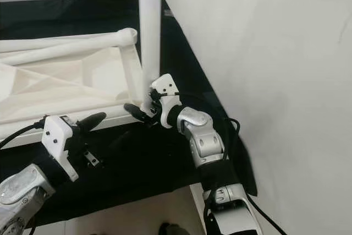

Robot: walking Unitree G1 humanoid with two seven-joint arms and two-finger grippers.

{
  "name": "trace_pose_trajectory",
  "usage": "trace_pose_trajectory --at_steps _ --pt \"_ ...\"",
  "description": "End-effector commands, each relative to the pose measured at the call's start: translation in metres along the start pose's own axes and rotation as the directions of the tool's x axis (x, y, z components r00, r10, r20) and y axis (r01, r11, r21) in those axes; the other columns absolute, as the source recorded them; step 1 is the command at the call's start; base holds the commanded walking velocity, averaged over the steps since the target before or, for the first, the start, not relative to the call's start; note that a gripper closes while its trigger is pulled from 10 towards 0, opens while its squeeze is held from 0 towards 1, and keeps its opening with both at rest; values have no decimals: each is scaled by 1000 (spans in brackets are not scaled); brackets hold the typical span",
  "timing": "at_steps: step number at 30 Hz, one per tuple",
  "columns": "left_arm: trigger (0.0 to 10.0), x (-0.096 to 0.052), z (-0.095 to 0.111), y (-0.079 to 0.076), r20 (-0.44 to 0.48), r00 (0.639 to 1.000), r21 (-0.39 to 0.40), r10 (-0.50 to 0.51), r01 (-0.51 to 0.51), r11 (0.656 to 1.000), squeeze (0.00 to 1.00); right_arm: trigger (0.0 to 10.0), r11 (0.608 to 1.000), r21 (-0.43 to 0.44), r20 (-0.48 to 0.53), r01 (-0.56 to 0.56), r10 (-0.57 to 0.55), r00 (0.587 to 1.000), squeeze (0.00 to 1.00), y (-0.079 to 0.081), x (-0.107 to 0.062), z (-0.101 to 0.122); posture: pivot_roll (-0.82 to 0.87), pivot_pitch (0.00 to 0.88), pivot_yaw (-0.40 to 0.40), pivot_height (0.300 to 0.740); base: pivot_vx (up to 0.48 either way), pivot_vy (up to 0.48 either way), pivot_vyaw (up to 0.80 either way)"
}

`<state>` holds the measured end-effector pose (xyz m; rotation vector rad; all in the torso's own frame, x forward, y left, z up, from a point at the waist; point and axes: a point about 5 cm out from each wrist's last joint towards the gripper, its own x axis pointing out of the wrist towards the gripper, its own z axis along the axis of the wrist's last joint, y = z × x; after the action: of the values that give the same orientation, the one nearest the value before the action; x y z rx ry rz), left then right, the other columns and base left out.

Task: Building children table

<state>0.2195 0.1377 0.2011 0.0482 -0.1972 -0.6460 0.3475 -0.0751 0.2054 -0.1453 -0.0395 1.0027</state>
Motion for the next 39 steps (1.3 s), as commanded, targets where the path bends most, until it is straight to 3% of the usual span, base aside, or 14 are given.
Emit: trace_pose_trajectory --at_steps 1,10,11,12,13,15,16,25,28,32,33,36,37,39 --pt "10000 1 -2 -5 -10 1000 -13 -19 18 1000 0 10000 964 -96 89 -247 255 963 0 10 7 23 101 195 -103 740 0 0 0" --pt "10000 -2 -3 -3 -14 1000 -10 -11 11 1000 0 10000 877 -135 57 -462 472 880 0 -5 2 38 109 206 -108 740 0 0 0" --pt "10000 -2 -3 -3 -16 1000 -9 -10 10 1000 0 5216 865 -122 62 -486 496 866 0 -8 1 41 114 208 -107 740 0 0 0" --pt "10000 -2 -3 -3 -16 1000 -9 -10 10 1000 0 5216 865 -122 62 -486 496 866 0 -8 1 41 114 208 -107 740 0 0 0" --pt "10000 -2 -3 -3 -17 1000 -9 -9 9 1000 0 3412 853 -110 69 -510 518 852 0 -10 0 44 115 208 -106 740 0 0 0" --pt "10000 -2 -3 -3 -17 1000 -9 -9 9 1000 0 3412 853 -110 69 -510 518 852 0 -10 0 44 115 208 -106 740 0 0 0" --pt "10000 -3 -3 -2 -18 1000 -8 -9 9 1000 0 0 839 -101 73 -534 542 838 0 -12 -1 45 115 210 -107 740 0 0 0" --pt "10000 -4 -3 -2 -23 1000 -8 -7 7 1000 0 0 813 -98 64 -574 580 812 0 -15 -6 39 112 217 -107 740 0 0 0" --pt "10000 -3 -3 -2 -22 1000 -8 -8 8 1000 0 0 880 -103 73 -463 471 879 0 -21 -9 33 104 213 -108 740 0 0 0" --pt "10000 -3 -4 0 -20 1000 -7 -9 8 1000 0 0 990 -73 63 -121 126 990 0 -30 -10 15 85 208 -109 740 0 0 0" --pt "10000 -3 -4 0 -19 1000 -9 -12 12 1000 0 0 977 -20 11 213 -213 977 0 -28 -6 -5 70 213 -93 740 0 0 0" --pt "10000 -3 -4 0 -19 1000 -9 -12 12 1000 0 0 977 -20 11 213 -213 977 0 -28 -6 -5 70 213 -93 740 0 0 0" --pt "10000 -2 -4 1 -19 1000 -10 -15 14 1000 0 0 923 -9 -55 384 -384 922 0 -19 -8 -23 66 213 -92 740 0 0 0" --pt "10000 -1 -3 0 -16 1000 -12 -23 23 1000 0 0 906 -38 -93 421 -423 901 0 -2 -6 -34 74 211 -84 740 0 0 0"
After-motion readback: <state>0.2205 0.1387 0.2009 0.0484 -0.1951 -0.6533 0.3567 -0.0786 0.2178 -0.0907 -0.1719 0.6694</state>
